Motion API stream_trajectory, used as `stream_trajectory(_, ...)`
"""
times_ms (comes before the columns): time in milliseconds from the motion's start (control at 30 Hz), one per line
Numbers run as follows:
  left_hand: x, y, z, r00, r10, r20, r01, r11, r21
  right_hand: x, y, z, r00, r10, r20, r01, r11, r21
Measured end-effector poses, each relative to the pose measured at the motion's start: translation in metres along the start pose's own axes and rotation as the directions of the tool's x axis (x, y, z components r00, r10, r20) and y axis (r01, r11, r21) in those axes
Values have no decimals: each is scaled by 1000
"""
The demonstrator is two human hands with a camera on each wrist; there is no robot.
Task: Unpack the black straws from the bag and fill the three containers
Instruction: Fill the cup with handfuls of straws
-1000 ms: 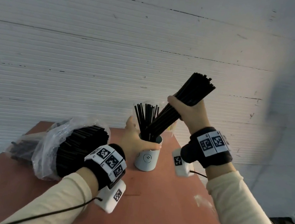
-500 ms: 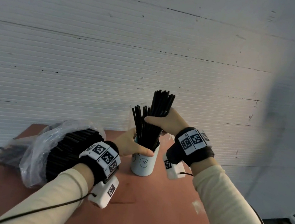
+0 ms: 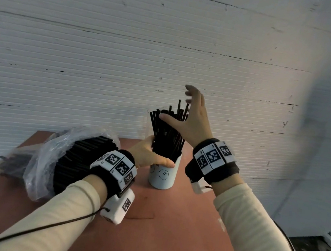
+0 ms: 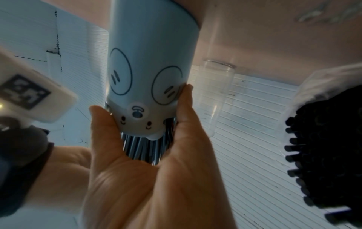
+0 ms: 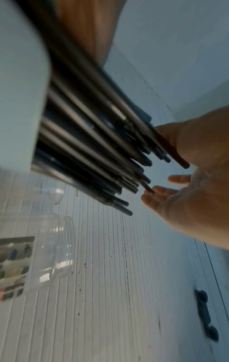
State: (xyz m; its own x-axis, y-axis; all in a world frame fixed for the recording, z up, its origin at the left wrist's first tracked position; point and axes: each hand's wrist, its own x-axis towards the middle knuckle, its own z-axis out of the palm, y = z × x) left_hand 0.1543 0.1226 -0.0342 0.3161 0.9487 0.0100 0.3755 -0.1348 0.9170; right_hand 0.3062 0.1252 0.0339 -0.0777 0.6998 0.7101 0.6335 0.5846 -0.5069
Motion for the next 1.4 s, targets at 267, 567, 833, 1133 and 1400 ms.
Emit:
stream_trajectory(267, 2, -2, 0, 1000, 19, 2, -19, 999, 33, 5, 14, 11, 973, -100, 207, 134, 978, -160)
stream_trajectory(567, -4, 9, 5, 999, -16, 40, 17, 1000, -23, -5, 0, -2, 968, -186, 168, 215, 961, -173)
stream_trajectory(833, -43, 9, -25, 968, -11, -252, 33, 996, 85, -23, -40, 6, 957, -255, -137, 268, 960, 80)
stream_trajectory(1133, -112, -20, -119, 738, 213, -640, 4, 948, 320, -49, -93, 90, 860, -94, 501, 61, 995, 82)
stream_trajectory(1400, -132, -59, -150, 884, 56, -464, 166, 891, 423, -65, -118, 148, 623, -98, 776, 241, 968, -72)
